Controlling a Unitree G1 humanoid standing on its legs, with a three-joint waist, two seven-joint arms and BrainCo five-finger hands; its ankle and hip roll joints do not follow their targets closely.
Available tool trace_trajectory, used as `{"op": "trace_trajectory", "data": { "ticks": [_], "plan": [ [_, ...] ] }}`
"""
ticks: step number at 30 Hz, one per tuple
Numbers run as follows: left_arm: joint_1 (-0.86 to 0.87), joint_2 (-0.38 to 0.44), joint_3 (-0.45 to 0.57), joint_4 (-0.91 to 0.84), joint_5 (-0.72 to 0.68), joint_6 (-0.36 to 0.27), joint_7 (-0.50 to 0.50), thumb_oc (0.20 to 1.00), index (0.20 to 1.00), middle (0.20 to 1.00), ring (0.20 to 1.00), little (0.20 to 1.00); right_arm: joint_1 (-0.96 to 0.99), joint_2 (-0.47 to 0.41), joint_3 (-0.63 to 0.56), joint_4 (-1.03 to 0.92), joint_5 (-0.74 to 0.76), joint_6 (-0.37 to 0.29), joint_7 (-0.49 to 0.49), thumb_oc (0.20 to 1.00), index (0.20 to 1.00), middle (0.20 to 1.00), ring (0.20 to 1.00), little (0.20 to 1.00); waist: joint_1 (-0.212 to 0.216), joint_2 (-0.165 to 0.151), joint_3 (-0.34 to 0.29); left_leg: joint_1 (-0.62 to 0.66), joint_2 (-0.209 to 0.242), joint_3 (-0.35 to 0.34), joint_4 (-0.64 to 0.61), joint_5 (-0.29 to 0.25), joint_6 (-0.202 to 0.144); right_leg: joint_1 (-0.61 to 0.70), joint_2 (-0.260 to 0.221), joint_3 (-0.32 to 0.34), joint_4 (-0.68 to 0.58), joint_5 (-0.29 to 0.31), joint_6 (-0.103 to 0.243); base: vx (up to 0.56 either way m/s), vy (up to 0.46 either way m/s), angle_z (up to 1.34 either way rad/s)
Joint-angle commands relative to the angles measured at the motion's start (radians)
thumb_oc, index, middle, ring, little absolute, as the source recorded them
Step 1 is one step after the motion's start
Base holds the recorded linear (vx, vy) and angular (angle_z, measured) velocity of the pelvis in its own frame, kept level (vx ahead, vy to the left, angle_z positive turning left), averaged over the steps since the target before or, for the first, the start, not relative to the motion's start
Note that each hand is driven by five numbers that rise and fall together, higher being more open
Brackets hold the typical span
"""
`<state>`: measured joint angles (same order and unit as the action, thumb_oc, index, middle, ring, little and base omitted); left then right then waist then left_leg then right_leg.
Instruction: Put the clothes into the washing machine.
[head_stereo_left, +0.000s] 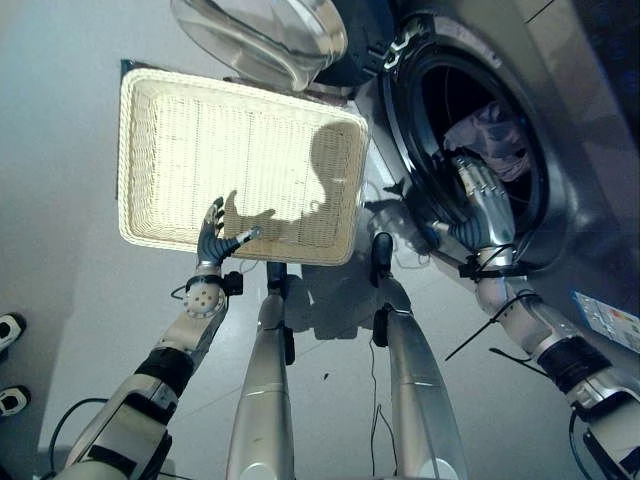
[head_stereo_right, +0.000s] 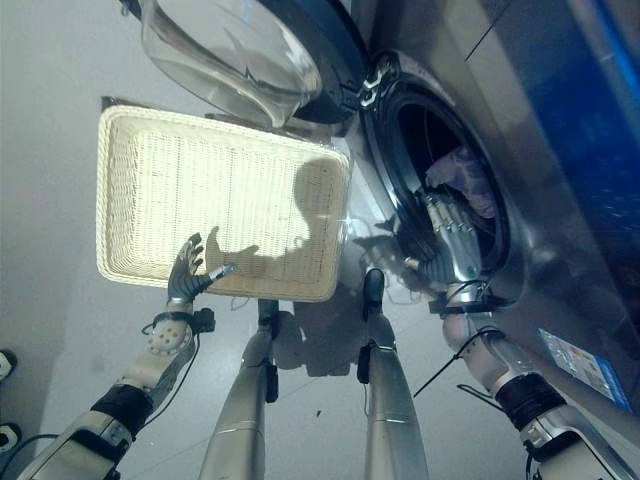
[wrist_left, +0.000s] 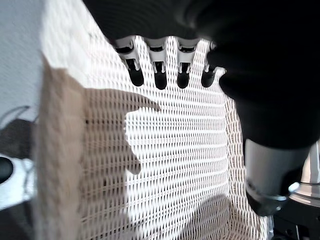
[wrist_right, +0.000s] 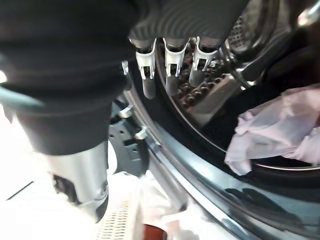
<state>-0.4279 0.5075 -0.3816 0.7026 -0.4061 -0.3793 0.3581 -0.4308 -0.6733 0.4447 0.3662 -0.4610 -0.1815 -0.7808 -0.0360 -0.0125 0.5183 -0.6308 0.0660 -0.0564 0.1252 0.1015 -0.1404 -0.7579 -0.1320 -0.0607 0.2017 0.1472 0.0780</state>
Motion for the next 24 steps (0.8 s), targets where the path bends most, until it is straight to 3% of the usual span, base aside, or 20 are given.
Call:
{"op": "trace_trajectory", "data": {
  "ticks": [1, 7, 9, 12, 13, 15, 18, 20, 24],
  "plan": [
    [0.054, -0.026, 0.029, 0.001, 0.051, -0.02, -0.044, 1.0, 1.0, 1.0, 1.0, 1.0, 0.031, -0.035, 0.0, -0.054, -0.013, -0.098, 0.033, 1.0, 1.0, 1.0, 1.0, 1.0, 0.024, 0.04, 0.002, 0.115, -0.113, 0.08, -0.024, -0.048, 0.121, 0.126, 0.091, -0.066, 0.014, -0.058, 0.06, -0.03, -0.003, 0.04],
    [0.168, -0.039, 0.04, 0.087, 0.116, 0.026, -0.121, 1.0, 1.0, 1.0, 1.0, 1.0, 0.169, -0.001, 0.012, 0.004, 0.121, -0.166, 0.183, 1.0, 1.0, 1.0, 1.0, 1.0, 0.037, 0.031, -0.011, 0.364, -0.099, 0.083, -0.085, -0.063, 0.102, 0.382, 0.067, -0.064, -0.044, -0.092, 0.068, 0.01, 0.034, 0.03],
    [0.202, -0.042, 0.046, 0.125, 0.13, 0.048, -0.152, 1.0, 1.0, 1.0, 1.0, 1.0, 0.229, 0.04, 0.008, 0.042, 0.197, -0.172, 0.234, 1.0, 1.0, 1.0, 1.0, 1.0, 0.033, 0.026, -0.051, 0.428, -0.093, 0.086, -0.114, -0.066, 0.093, 0.453, 0.061, -0.062, -0.079, -0.095, 0.068, 0.09, 0.04, 0.09],
    [0.263, -0.059, 0.076, 0.175, 0.183, 0.082, -0.199, 1.0, 1.0, 1.0, 1.0, 1.0, 0.319, 0.122, -0.032, 0.125, 0.398, -0.132, 0.408, 1.0, 1.0, 1.0, 1.0, 1.0, 0.026, 0.015, -0.13, 0.511, -0.088, 0.096, -0.152, -0.068, 0.082, 0.548, 0.057, -0.058, -0.138, -0.089, 0.069, 0.12, 0.008, 0.02],
    [0.266, -0.06, 0.077, 0.176, 0.185, 0.083, -0.201, 1.0, 1.0, 1.0, 1.0, 1.0, 0.323, 0.126, -0.035, 0.13, 0.401, -0.129, 0.415, 1.0, 1.0, 1.0, 1.0, 1.0, 0.026, 0.015, -0.133, 0.517, -0.087, 0.097, -0.155, -0.068, 0.082, 0.554, 0.057, -0.058, -0.142, -0.089, 0.069, 0.14, 0.016, -0.03],
    [0.326, -0.089, 0.114, 0.233, 0.225, 0.119, -0.252, 1.0, 1.0, 1.0, 1.0, 1.0, 0.389, 0.204, -0.081, 0.273, 0.481, -0.06, 0.531, 1.0, 1.0, 1.0, 1.0, 1.0, 0.024, 0.008, -0.209, 0.59, -0.081, 0.111, -0.179, -0.073, 0.079, 0.633, 0.052, -0.058, -0.18, -0.083, 0.069, 0.16, 0.021, 0.0],
    [0.349, -0.103, 0.115, 0.275, 0.261, 0.132, -0.267, 1.0, 1.0, 1.0, 1.0, 1.0, 0.407, 0.244, -0.102, 0.386, 0.562, -0.03, 0.588, 1.0, 1.0, 1.0, 1.0, 1.0, 0.026, 0.006, -0.252, 0.628, -0.078, 0.123, -0.19, -0.076, 0.081, 0.677, 0.051, -0.057, -0.2, -0.08, 0.068, 0.13, 0.014, -0.04],
    [0.373, -0.132, 0.12, 0.36, 0.283, 0.152, -0.296, 1.0, 1.0, 1.0, 1.0, 1.0, 0.421, 0.316, -0.17, 0.618, 0.675, 0.023, 0.673, 1.0, 1.0, 1.0, 1.0, 1.0, 0.033, 0.013, -0.322, 0.689, -0.073, 0.141, -0.205, -0.085, 0.084, 0.745, 0.05, -0.056, -0.227, -0.082, 0.065, 0.22, 0.037, 0.06],
    [0.399, -0.163, 0.144, 0.446, 0.297, 0.155, -0.317, 1.0, 1.0, 1.0, 1.0, 1.0, 0.431, 0.37, -0.245, 0.813, 0.693, 0.088, 0.713, 1.0, 1.0, 1.0, 1.0, 1.0, 0.034, 0.023, -0.376, 0.739, -0.069, 0.163, -0.212, -0.103, 0.086, 0.808, 0.051, -0.052, -0.263, -0.083, 0.059, 0.14, 0.046, 0.04]
  ]
}}
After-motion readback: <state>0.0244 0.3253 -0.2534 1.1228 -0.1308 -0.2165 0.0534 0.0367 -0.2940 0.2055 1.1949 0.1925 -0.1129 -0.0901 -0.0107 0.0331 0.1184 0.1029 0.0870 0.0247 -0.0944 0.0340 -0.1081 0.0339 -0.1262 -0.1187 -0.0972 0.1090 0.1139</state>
